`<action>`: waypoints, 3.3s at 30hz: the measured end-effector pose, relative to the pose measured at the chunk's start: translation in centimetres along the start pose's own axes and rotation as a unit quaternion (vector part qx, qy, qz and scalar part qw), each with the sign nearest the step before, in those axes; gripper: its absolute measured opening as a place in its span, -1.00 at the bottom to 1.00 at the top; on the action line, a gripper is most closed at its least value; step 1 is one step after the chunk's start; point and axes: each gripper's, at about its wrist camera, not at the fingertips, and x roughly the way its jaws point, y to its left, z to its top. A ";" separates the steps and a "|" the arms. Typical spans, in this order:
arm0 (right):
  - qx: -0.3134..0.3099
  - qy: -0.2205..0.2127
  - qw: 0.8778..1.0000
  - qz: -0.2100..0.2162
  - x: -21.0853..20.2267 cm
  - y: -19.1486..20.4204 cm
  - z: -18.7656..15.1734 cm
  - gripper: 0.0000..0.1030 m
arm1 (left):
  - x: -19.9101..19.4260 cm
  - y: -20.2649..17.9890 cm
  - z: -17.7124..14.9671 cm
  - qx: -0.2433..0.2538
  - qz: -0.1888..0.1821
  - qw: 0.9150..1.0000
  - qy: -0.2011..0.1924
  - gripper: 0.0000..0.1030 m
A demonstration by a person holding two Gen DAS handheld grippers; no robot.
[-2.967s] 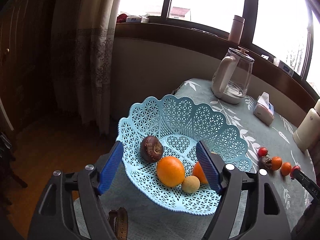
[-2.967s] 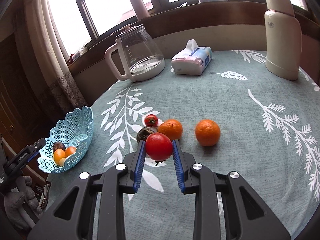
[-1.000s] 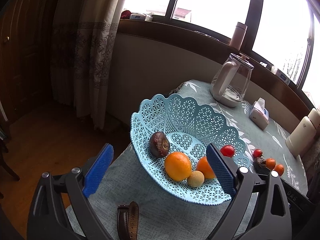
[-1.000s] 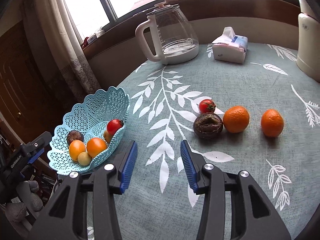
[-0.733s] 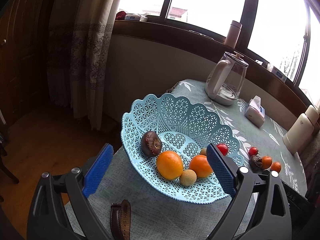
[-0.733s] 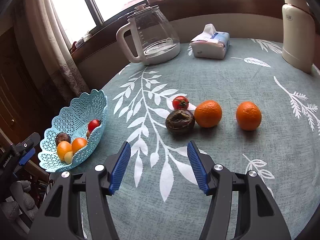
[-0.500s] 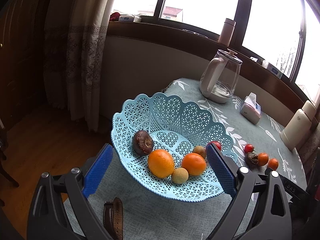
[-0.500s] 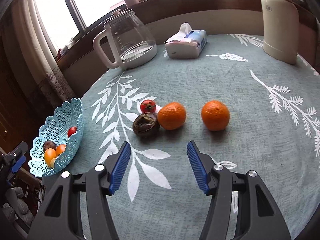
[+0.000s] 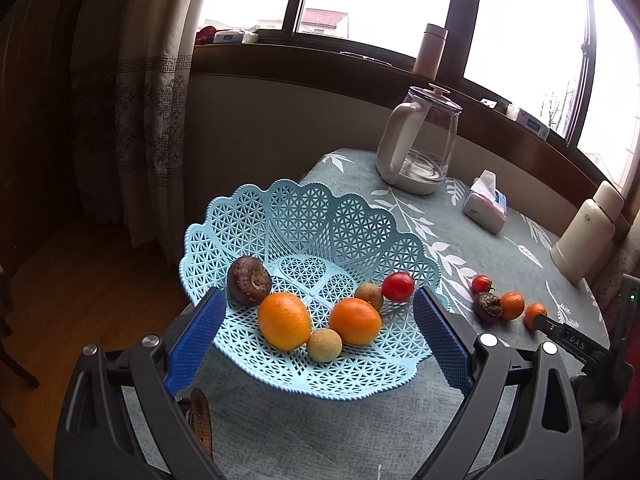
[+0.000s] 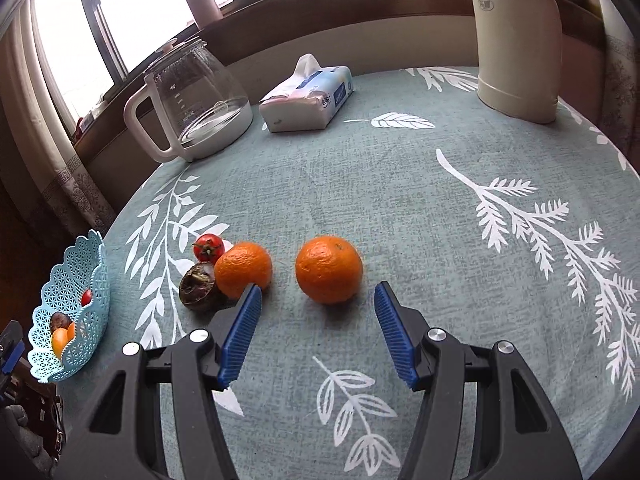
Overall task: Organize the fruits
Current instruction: 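Move the right gripper to the large orange and close around it, then move the left gripper to the second brown tuber and close it while the right gripper holds the orange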
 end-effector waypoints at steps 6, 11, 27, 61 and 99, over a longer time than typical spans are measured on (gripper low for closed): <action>-0.006 0.005 1.000 -0.010 1.6 -0.2 1.1 0.15 | 0.0 -0.6 -0.2 0.008 -0.002 1.000 0.002 0.86; -0.021 0.024 0.999 -0.014 2.9 0.4 1.3 -0.11 | 0.0 -1.2 -0.3 0.013 -0.003 1.000 0.004 0.86; -0.031 0.010 0.999 -0.009 0.6 -0.6 0.3 -0.25 | 0.3 -5.7 -0.8 0.060 -0.028 0.998 0.012 0.86; 0.032 -0.009 0.999 0.018 -1.7 -4.8 -1.5 -0.26 | 11.7 -19.8 -4.2 0.193 -0.113 0.966 0.127 0.22; 0.030 -0.006 0.999 0.022 -1.3 -4.7 -1.5 -0.26 | 13.1 -19.4 -4.0 0.176 -0.138 0.965 0.135 -0.11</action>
